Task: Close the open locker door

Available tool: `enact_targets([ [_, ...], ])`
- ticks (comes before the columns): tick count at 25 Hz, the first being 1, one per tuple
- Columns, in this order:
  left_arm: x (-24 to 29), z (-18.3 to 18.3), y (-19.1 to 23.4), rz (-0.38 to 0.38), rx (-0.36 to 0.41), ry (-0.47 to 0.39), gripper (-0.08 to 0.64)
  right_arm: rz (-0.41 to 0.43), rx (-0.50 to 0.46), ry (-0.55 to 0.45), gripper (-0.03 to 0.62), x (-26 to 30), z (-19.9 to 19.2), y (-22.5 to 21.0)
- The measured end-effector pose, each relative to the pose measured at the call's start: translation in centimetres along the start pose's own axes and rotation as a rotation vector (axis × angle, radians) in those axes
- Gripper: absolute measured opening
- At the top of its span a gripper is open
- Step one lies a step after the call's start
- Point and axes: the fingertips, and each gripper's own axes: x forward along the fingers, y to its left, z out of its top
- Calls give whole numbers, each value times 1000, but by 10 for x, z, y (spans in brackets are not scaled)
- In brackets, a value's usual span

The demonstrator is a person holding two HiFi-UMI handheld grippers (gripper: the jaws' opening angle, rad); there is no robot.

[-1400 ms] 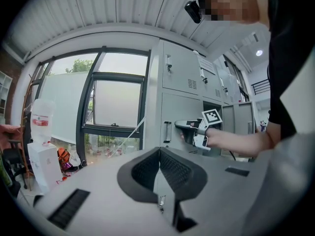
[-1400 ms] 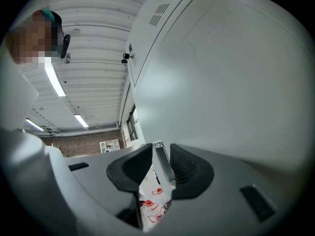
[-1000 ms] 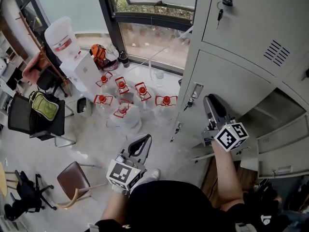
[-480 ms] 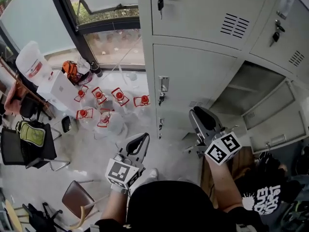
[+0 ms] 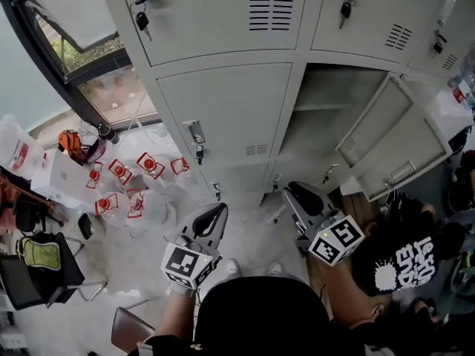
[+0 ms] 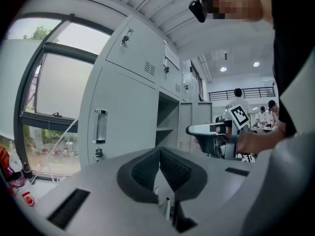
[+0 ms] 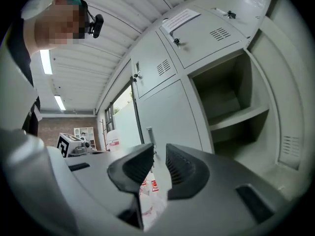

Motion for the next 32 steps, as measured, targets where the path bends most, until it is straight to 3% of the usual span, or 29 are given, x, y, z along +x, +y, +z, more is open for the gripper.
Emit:
enact_targets([
  [11,46,-3,-47,-148,24,20,23,-128,-44,2,87,-60,-12,-25],
  [18,57,-10,-62,-186,17,46,23,-161,-60,20,87,-79,-19,-32],
  [32,62,-2,-74,-205,29,25,23,-145,-67,6,69,-85,-12,-28],
])
